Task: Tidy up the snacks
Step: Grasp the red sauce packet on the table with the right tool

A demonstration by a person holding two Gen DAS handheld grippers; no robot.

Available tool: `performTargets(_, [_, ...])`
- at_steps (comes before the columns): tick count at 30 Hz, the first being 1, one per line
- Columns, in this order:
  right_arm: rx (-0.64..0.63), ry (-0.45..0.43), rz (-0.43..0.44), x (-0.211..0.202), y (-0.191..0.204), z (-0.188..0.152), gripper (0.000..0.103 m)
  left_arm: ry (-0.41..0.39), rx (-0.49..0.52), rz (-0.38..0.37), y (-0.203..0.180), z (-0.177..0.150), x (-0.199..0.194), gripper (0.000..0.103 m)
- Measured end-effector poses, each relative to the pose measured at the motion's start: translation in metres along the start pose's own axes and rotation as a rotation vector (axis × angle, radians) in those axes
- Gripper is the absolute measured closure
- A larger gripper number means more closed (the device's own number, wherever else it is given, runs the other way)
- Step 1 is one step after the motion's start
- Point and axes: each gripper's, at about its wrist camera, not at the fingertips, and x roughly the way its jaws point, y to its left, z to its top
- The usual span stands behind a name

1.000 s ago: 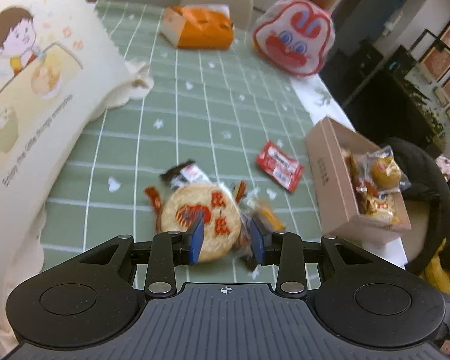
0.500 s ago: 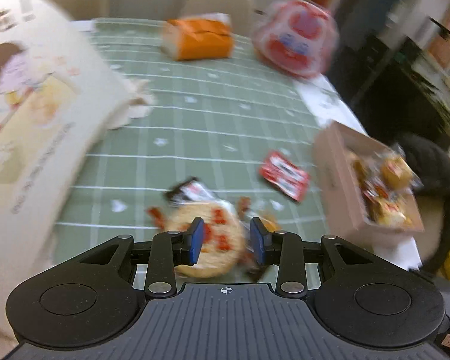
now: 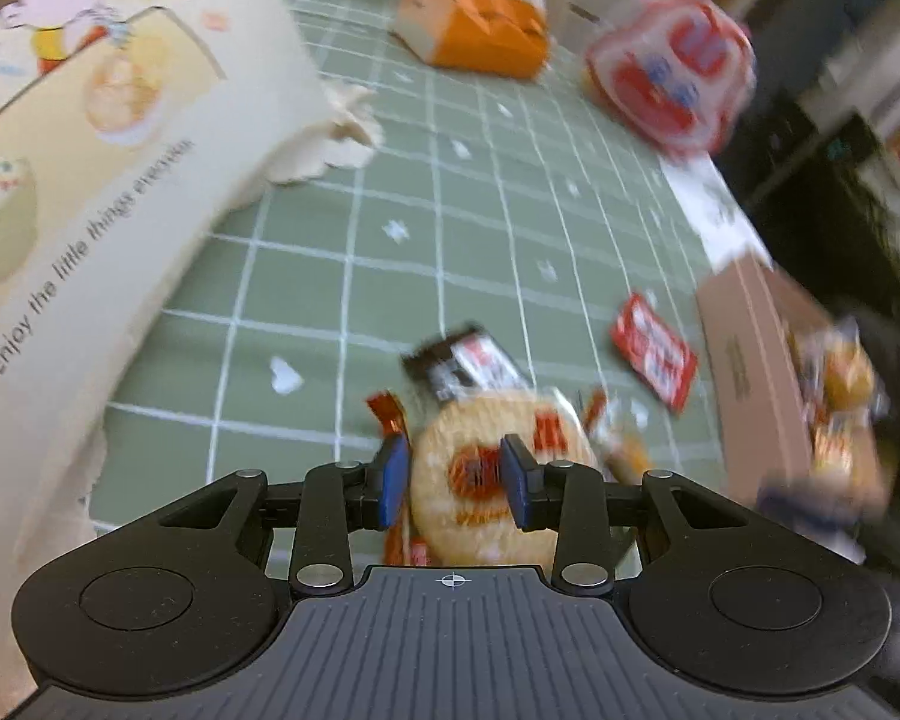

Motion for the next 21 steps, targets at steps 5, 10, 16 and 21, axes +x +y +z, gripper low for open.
performTargets(5, [-0.059,0.008,-0.021,0.032,-0.007,0.049,0.043,0.054,0.145,-0.017,-0.01,-0.025,-0.013,0.065])
performTargets(10, [-0.139,0.079,-0.088,0.097,-0.006,0.093,0.043,0.027,0.144,-0.056,0.003,-0.02,-0.031,0.065])
performTargets(16, [-0.055,0.211,-0.108,0.154,-0.023,0.112,0.043,0.058,0.043,-0.218,0.016,-0.007,-0.04,0.065])
performTargets(21, [0.013,0.233,-0.016,0.128,-0.017,0.085,0.054,0.157,0.123,-0.253,-0.002,-0.017,-0.029,0.065])
